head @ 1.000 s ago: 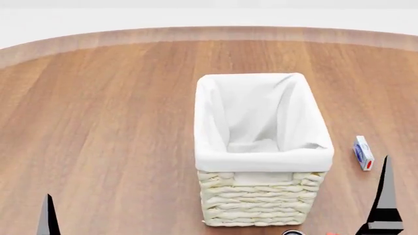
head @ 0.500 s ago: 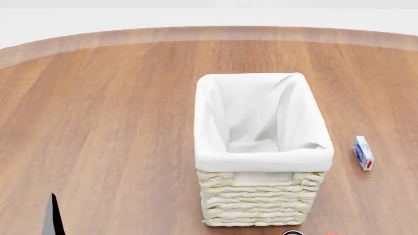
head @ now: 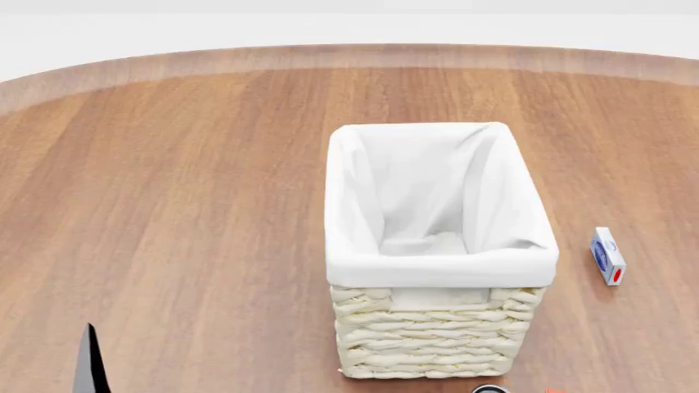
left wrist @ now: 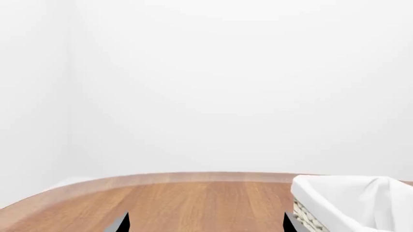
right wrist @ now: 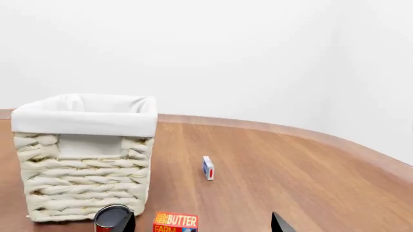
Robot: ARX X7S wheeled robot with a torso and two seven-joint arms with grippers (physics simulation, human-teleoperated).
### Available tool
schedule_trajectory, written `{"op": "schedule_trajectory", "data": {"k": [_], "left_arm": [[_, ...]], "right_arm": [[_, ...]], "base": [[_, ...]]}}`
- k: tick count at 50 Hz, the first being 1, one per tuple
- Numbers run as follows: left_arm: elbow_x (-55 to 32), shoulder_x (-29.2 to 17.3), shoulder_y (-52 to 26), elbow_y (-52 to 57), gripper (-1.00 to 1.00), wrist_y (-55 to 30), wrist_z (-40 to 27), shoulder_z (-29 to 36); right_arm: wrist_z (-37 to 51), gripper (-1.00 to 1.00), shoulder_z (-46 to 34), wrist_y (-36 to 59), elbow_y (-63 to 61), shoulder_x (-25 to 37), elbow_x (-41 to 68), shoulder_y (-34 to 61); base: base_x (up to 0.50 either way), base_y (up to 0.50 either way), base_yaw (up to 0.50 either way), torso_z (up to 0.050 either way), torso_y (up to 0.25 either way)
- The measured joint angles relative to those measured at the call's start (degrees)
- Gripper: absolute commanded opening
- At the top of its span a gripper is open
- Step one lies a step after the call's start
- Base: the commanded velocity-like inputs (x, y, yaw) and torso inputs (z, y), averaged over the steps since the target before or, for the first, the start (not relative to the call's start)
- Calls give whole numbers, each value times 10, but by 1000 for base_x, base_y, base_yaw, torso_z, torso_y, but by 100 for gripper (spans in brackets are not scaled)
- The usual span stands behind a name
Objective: Pick up the alphabet soup and put it in the basket.
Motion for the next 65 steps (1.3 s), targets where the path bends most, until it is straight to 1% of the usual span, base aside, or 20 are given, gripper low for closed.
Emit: {"op": "schedule_trajectory", "data": {"k": [11,21,30,50,65], "left_arm": [[0,-4,3,7,100,-1,-5,1],[-2,-7,3,9,100,-3,-9,2],[-6,-8,1,6,100,-3,-11,5],[-11,-14,-2,3,100,-5,-20,11],[-16,-20,-1,5,100,-3,-26,13]], "right_arm": [[5,100,-21,-72,64,-20,-24,-16],[26,100,-34,-136,140,-23,-61,8],[38,100,-48,-180,215,-20,-73,35],[47,100,-71,-231,331,-7,-55,81],[55,100,-80,-267,430,3,-64,140]], "base": [[0,0,0,0,0],[0,0,0,0,0],[0,0,0,0,0],[0,0,0,0,0],[0,0,0,0,0]]}}
